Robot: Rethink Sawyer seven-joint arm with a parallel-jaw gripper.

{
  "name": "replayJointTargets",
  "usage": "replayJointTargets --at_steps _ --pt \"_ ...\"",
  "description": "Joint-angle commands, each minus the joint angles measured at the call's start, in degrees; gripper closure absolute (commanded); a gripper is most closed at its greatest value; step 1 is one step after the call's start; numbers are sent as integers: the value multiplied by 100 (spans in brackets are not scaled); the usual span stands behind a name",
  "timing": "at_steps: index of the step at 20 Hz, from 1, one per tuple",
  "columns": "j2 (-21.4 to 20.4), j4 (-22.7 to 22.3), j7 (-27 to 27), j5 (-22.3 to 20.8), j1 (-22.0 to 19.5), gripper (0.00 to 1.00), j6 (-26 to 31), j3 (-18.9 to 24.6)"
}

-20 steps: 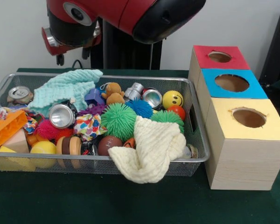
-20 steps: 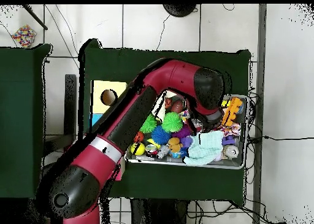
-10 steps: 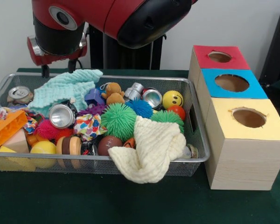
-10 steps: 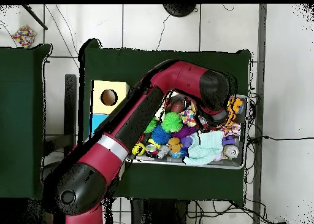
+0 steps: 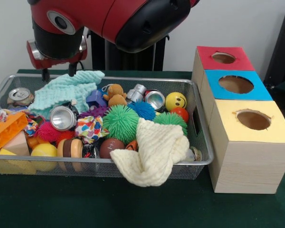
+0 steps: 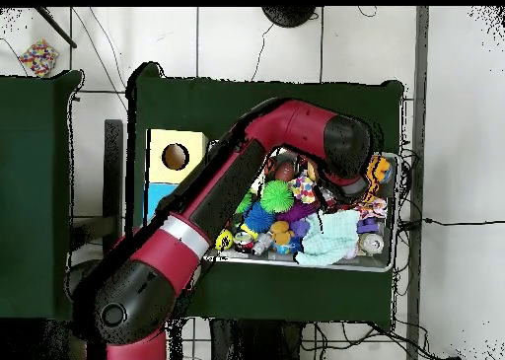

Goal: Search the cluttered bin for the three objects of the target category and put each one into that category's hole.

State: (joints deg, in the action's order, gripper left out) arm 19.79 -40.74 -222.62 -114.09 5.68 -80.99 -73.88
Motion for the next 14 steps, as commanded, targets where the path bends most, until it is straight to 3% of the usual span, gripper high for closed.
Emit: replayJointTargets --at_steps 1,14 --pt "309 104 364 221 -198 0 -30 723" --pt "529 216 271 416 -245 0 298 877"
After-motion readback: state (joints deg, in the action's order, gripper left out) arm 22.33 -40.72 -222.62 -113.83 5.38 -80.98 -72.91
